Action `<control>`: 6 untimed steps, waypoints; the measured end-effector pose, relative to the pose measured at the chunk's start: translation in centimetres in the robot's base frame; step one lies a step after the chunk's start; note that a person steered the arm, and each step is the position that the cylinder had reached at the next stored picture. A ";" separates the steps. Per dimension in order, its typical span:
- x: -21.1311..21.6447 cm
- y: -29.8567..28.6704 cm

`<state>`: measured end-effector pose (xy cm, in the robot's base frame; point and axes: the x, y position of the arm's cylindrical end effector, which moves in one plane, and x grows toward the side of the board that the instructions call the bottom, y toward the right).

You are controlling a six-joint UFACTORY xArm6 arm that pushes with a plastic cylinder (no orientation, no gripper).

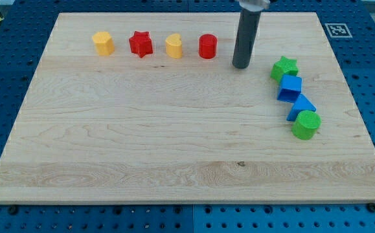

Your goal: Push the blue cube slightly right

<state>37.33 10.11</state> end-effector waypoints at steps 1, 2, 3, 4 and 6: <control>0.4 0.0; 2.4 0.0; 4.1 0.0; 4.1 0.1; 4.2 8.2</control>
